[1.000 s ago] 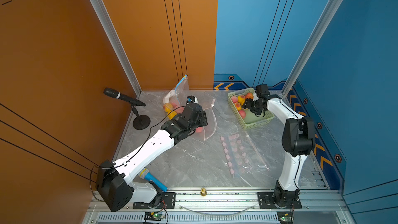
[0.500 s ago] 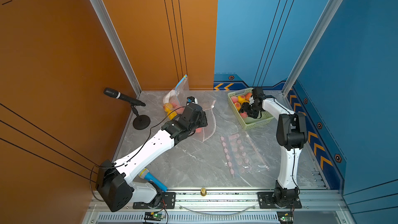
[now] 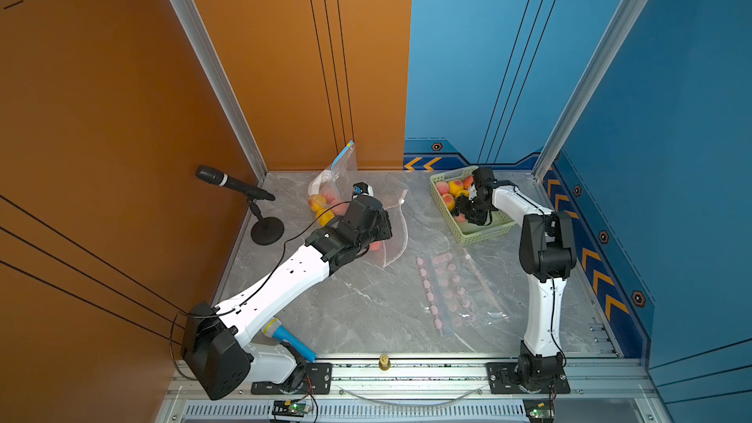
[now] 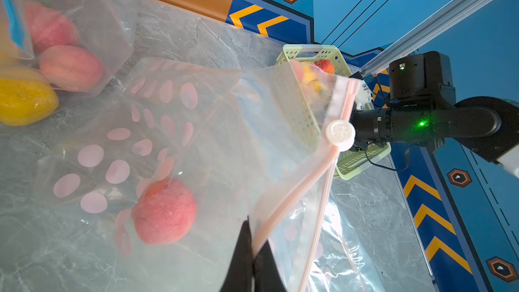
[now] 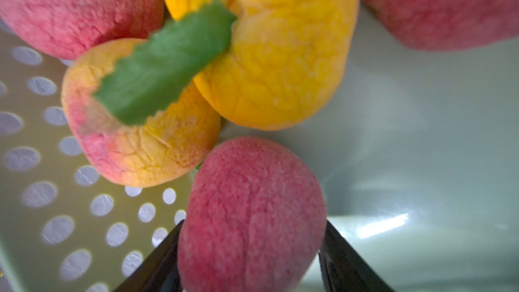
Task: Place the peach in a zip-top bag and seal the zipper
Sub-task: Pick up the peach from the basket.
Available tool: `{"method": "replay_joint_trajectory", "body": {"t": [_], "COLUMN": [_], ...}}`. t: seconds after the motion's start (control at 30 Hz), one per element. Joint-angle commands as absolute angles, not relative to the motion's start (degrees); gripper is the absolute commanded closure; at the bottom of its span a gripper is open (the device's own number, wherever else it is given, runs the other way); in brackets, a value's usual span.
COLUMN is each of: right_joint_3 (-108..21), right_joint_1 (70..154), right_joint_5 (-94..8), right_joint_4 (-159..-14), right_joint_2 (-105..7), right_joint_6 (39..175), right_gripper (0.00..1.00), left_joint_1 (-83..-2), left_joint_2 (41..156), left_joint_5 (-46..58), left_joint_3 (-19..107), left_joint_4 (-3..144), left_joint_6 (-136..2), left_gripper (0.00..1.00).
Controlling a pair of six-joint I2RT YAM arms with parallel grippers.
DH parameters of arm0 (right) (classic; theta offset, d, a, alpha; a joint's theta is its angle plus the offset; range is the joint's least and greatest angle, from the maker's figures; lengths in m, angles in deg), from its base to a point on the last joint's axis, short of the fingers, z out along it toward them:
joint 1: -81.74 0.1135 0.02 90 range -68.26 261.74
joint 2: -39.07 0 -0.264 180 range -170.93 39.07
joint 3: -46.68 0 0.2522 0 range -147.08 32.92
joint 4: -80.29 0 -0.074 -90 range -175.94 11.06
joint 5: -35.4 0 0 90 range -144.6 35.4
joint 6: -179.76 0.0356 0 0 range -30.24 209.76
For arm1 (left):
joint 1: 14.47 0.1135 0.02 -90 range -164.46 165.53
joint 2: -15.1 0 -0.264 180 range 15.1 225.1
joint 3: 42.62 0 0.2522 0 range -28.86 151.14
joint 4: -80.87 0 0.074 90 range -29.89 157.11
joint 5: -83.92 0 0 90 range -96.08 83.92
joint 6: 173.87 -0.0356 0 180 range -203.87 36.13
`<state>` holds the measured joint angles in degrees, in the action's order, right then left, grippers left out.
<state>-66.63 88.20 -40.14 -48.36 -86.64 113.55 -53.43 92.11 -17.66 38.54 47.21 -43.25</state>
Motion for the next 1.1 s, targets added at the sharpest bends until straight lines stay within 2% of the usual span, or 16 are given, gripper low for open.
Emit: {"method": "replay_joint_trajectory", "body": {"t": [0.0, 0.2, 0.53, 0.67, 1.07], "right_joint_3": [-68.4, -68.8, -67.3, -65.0, -51.2], "right_joint_1": [88.4, 88.5, 89.1, 89.8, 94.5], "right_joint_5": [-42.8, -43.4, -44.0, -45.5, -45.5], "right_joint_4": [-47.1, -47.3, -47.4, -48.4, -54.2], "right_joint_2": [-87.9, -88.6, -84.8, -80.2, -56.1], "right_joint_6": [112.1, 111.8, 110.2, 109.7, 109.3], "right_gripper": [0.28, 0.32, 0.52, 0.58, 0.64], "left_joint_1": [-53.3, -53.3, -53.3, -53.3, -53.3], "left_joint_2": [91.4, 91.6, 91.8, 91.9, 92.5], "left_joint_5": [-18.4, -18.5, -18.5, -18.3, -18.5], "left_joint_3": [37.6, 37.8, 38.1, 38.2, 39.8], "left_joint_4": [48.4, 48.5, 48.5, 48.5, 47.9], "left_joint_6": [-42.5, -42.6, -42.6, -42.7, -43.3], "left_gripper": [1.00, 1.00, 1.00, 1.00, 1.00]}}
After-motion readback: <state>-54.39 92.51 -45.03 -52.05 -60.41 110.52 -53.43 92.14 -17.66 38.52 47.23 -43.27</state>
